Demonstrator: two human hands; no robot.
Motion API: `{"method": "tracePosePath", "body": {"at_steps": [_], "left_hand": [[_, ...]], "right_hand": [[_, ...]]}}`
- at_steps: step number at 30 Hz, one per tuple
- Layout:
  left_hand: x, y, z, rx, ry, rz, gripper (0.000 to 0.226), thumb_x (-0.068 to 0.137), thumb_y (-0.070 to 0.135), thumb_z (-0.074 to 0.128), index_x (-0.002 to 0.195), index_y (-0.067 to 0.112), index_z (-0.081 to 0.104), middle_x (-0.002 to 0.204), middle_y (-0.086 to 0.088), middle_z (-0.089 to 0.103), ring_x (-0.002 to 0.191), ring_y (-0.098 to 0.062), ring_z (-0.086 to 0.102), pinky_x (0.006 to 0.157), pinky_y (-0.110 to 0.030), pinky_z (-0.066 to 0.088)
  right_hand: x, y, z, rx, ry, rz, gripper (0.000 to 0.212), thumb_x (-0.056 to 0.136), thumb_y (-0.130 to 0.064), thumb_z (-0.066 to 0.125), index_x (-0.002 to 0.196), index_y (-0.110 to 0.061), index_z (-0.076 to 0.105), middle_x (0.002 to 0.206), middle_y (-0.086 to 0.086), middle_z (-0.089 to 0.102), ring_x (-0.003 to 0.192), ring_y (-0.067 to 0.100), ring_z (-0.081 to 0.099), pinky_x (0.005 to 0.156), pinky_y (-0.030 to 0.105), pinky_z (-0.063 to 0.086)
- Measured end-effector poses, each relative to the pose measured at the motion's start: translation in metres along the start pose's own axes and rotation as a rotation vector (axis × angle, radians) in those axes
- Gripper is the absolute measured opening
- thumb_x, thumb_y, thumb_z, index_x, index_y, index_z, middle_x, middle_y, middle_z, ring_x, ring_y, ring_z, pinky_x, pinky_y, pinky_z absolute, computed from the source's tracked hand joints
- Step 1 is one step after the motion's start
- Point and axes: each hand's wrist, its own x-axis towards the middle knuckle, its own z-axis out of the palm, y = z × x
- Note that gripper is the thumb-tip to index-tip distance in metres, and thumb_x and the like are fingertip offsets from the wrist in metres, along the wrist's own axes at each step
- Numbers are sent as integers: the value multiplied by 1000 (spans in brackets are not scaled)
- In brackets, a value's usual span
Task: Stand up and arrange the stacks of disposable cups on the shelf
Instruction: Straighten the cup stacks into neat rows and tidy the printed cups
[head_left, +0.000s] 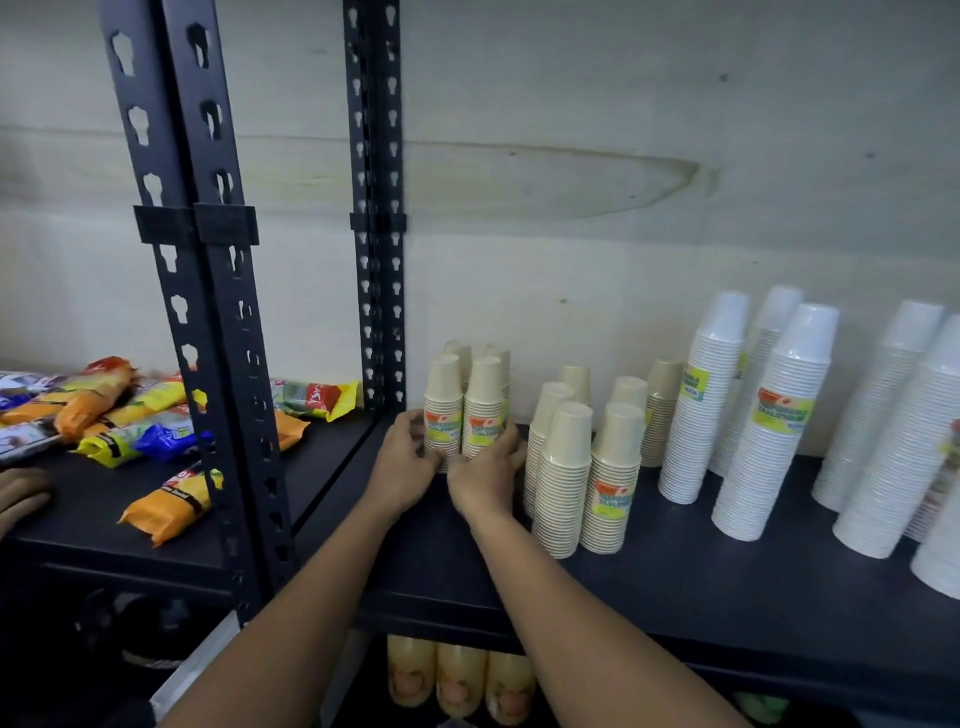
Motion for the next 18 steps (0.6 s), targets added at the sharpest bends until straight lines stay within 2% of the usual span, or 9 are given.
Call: {"method": "tracePosePath", "body": {"at_steps": [5,9,18], "left_hand": [[1,-3,0,-6,-30,-13,68,85,4,79,142,19,45,128,2,61,117,-9,62,99,-29,53],[2,-3,1,-7,-2,-11,64,84,1,78,138,17,47,128,-1,62,116,-13,64,101,-36,54],[1,0,2,22,1,-3,58,87,3,75,135,22,50,128,1,65,115,-11,65,102,-38,55]], "right_hand": [[1,1,-3,13,7,-11,83,87,-1,68,155,-11,21,155,16,28,140,33,40,114,42,38],[2,-1,-1,9,11,21,78,88,-2,67,152,-10,25,152,18,30,131,35,48,109,44,44],[11,2,0,-45,66,8,65,90,-7,67,145,-5,33,145,19,43,131,35,49,108,45,44]]}}
